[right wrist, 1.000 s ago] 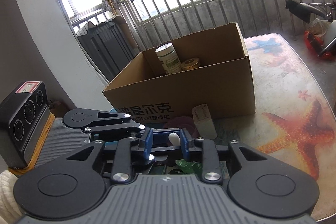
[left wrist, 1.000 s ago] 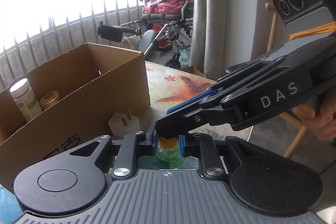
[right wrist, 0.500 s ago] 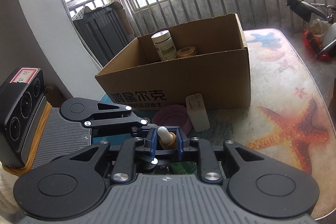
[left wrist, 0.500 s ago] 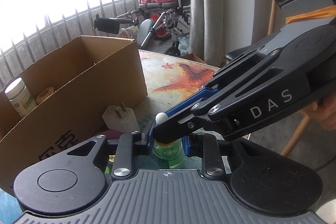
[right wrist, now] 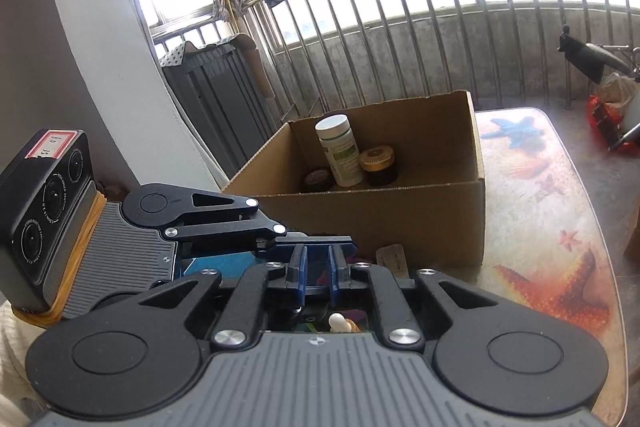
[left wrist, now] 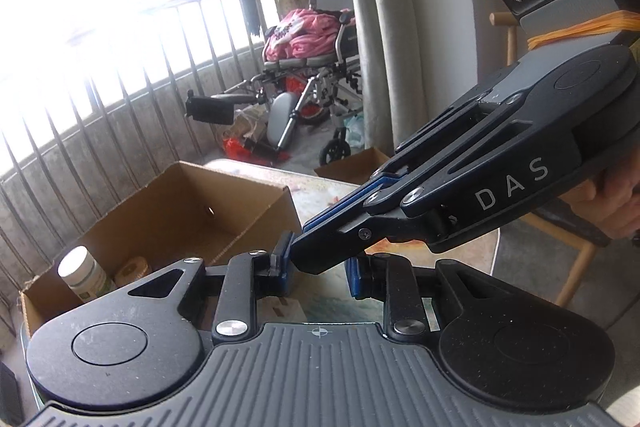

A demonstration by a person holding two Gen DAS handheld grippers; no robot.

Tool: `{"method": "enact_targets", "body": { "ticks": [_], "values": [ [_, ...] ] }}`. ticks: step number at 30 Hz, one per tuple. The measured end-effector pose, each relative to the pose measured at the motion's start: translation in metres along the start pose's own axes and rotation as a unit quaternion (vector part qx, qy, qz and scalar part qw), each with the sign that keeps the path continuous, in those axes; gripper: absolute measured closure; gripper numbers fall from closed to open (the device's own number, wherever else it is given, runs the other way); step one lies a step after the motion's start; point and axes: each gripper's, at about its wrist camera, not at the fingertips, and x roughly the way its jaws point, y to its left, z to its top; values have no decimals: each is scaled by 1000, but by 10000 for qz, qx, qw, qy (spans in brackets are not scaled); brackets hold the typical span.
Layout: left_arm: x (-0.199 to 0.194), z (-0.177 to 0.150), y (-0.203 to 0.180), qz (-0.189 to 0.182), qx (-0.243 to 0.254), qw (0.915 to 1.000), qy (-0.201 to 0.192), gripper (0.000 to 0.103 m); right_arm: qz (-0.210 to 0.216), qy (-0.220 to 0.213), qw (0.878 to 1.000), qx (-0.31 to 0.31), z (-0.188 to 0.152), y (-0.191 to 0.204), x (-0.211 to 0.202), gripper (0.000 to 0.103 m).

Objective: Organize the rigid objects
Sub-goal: 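Close the right tool around the green dropper bottle, then carry the dropper bottle with the right tool down into the box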

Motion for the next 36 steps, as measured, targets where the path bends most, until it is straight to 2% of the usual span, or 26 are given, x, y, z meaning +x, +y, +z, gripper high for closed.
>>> {"method": "enact_targets", "body": {
  "ticks": [5,7,9,10,11,13,17,18,21,22,23,24,29,30,32,33,35,36],
  "values": [
    [-1,30,32,196,62,9997,-100,79,-81,-121,9991,-394,45,8,6,91],
    [2,37,44,147,-78,9999,22,79,-54,-66,9989,-462,65,6,14,91],
    [-3,34,54,-97,-427,9990,-10,77,91,-51,9993,-349,71,3,17,91],
    [-6,29,59,-362,-602,9975,6,69,187,5,9993,-311,70,1,18,91],
    [-8,21,61,-659,-796,9946,49,49,208,32,9993,-304,66,1,17,91],
    [-11,2,59,-956,-916,9912,83,29,265,102,9994,-185,51,-4,14,89],
    [5,-26,34,-1210,-421,9901,567,29,469,446,9976,253,19,-19,15,88],
    [13,-31,28,-1264,-287,9891,693,30,457,552,9968,348,9,-22,17,87],
    [34,-42,18,-1303,-130,9852,1102,47,331,868,9946,472,-8,-30,28,87],
    [41,-45,14,-1258,-67,9845,1217,54,332,960,9932,564,-14,-32,32,87],
    [46,-47,10,-1135,34,9854,1271,68,370,1025,9923,591,-17,-33,34,87],
    [49,-48,9,-1149,93,9849,1289,75,398,1054,9918,604,-21,-34,36,87],
    [47,-47,10,-1086,149,9857,1283,76,428,1106,9912,592,-29,-34,37,82],
    [48,-46,11,-1095,165,9853,1300,76,422,1146,9909,567,-30,-34,37,77],
    [47,-46,13,-1065,127,9858,1292,78,361,1201,9906,550,-32,-33,39,56],
    [46,-45,13,-1087,121,9858,1274,79,365,1209,9906,523,-35,-32,40,41],
    [44,-45,12,-1119,144,9858,1246,82,440,1136,9914,471,-41,-30,41,47],
    [44,-45,10,-1072,207,9861,1256,82,439,1122,9917,443,-42,-29,42,57]
  ]
}}
